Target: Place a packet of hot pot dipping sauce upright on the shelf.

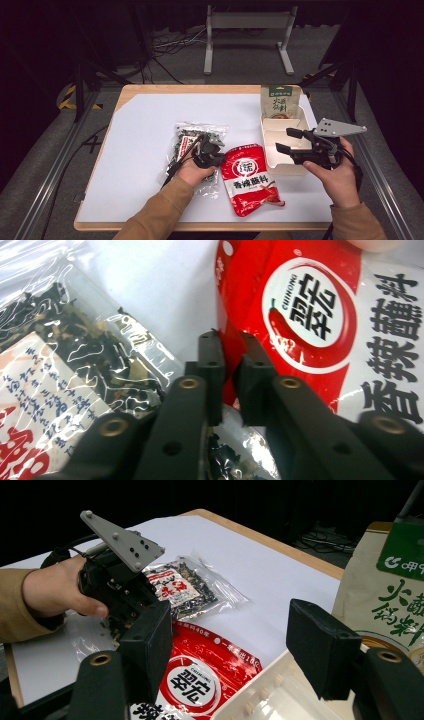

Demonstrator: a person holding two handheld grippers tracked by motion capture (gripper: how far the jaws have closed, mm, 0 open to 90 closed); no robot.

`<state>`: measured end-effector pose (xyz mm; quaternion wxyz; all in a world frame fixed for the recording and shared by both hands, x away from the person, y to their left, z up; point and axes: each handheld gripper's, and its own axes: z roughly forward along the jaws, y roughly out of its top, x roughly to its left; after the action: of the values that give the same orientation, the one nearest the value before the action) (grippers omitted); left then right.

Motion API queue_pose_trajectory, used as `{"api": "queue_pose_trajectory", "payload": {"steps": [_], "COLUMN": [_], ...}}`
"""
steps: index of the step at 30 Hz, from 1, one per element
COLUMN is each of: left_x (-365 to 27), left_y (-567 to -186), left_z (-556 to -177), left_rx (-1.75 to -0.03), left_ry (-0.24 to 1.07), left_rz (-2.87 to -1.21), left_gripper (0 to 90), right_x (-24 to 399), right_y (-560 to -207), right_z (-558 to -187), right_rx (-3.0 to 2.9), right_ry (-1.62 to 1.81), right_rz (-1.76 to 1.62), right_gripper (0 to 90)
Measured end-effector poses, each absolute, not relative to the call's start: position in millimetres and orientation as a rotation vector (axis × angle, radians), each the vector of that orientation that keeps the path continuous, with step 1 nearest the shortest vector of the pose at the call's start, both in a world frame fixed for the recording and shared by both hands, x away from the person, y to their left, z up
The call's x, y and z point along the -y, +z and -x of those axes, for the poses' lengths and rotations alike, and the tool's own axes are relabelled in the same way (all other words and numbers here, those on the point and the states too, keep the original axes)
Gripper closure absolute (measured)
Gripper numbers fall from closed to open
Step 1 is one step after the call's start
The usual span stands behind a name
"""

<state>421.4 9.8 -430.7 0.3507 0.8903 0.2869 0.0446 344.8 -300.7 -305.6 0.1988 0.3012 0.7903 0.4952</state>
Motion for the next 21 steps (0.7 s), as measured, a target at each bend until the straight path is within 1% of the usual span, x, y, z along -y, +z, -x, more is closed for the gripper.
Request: {"api": "queue_pose_trajectory", "payload": {"steps": [1,2,9,15,17,20,21], "left_x": [-9,-9,-9,-12,-14,-17,-17], "left_y": [-431,-431,-429,-423,-419,-409,-409], "left_z": [-422,-422,-419,-418,-417,-412,-412], "left_rx": [-0.755,-0.755,-0.751,-0.755,-0.749,-0.731,-0.731], "left_ry": [0.098,0.098,0.120,0.101,0.089,0.087,0.087], "left_rz": [-2.305,-2.305,-2.303,-2.278,-2.262,-2.241,-2.241], "left_gripper": [88.7,89.4,90.0,90.0,90.0,90.0,90.0], "right_x": [300,300,301,302,302,302,302], "right_y": [-306,-306,-306,-305,-305,-304,-304], "right_z": [-345,-345,-345,-344,-343,-342,-342], "right_rx": [-2.212,-2.212,-2.211,-2.210,-2.211,-2.202,-2.202], "right_ry": [1.385,1.385,1.384,1.410,1.414,1.412,1.412], "right_rz": [-0.841,-0.841,-0.843,-0.823,-0.814,-0.802,-0.802], "right_gripper": [35.5,35.5,36.0,41.7,42.2,47.0,47.0]}}
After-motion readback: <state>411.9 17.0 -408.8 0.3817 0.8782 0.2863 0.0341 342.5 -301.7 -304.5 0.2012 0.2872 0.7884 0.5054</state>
